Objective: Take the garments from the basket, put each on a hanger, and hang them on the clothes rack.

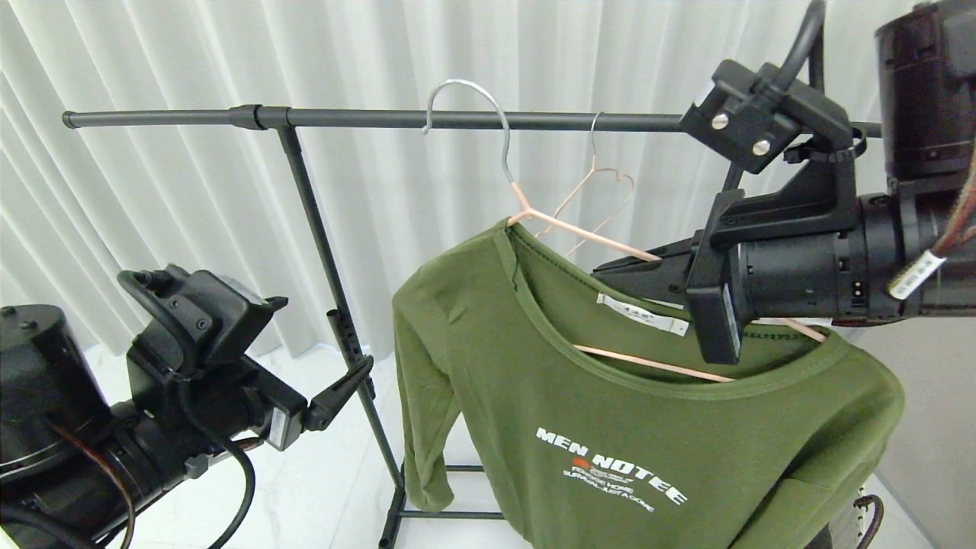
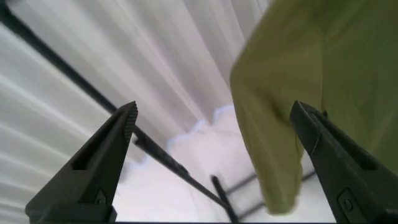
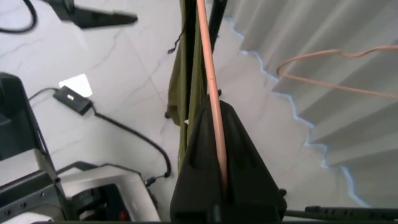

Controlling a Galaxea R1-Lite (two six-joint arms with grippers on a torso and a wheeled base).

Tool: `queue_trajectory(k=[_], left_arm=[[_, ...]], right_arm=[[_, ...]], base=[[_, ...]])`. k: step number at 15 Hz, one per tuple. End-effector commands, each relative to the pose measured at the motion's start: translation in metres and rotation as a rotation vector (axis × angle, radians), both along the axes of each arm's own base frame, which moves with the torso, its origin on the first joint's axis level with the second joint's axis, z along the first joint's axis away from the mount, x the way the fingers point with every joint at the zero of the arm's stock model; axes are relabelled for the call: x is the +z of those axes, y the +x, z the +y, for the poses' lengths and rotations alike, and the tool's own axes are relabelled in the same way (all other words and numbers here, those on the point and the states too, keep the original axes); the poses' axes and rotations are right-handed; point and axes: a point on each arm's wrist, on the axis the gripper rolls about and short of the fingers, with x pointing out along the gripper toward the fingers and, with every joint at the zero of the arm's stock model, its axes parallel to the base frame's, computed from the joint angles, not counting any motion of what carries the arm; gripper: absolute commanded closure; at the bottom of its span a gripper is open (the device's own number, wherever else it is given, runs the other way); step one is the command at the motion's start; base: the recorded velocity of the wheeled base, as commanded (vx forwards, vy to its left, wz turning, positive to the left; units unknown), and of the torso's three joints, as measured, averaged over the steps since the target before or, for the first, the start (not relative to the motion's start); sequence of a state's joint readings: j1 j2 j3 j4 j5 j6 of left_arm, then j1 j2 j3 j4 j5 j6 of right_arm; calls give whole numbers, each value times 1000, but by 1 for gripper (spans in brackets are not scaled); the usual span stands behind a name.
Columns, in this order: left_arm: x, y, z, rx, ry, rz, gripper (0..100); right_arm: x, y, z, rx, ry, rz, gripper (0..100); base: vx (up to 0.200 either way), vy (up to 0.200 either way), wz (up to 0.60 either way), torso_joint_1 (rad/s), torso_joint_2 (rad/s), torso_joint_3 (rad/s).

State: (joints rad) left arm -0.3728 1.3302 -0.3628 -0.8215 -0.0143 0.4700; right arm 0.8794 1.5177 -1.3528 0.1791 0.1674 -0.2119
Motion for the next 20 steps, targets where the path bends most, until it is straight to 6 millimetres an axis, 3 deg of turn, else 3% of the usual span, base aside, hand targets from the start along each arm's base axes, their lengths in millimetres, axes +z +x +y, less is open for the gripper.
queue_trajectory(k=[1,7,11,12,16,20], left_arm=[[-15,4,9,1,7,66,0],[-23,38,24,35,-5,104,0],[-23,44,21,-52,-29,66,0],[-23,44,21,-58,-30,63,100],[-25,47,22,-55,-29,74,100],[-31,54,52,84,-19,90,100]], right_arm=[[3,-7,-7,14,29,-18,100],[7,-23,-14,113,84,-33,100],[7,-26,-11,135,85,-32,100],[7,-26,-11,136,85,-32,100],[8,-28,-11,140,87,-31,100],[9,-28,-13,133,92,-36,100]], base=[[0,0,0,0,0,0],[0,0,0,0,0,0],[0,0,0,0,0,0],[0,0,0,0,0,0],[0,0,0,0,0,0],[0,0,0,0,0,0]])
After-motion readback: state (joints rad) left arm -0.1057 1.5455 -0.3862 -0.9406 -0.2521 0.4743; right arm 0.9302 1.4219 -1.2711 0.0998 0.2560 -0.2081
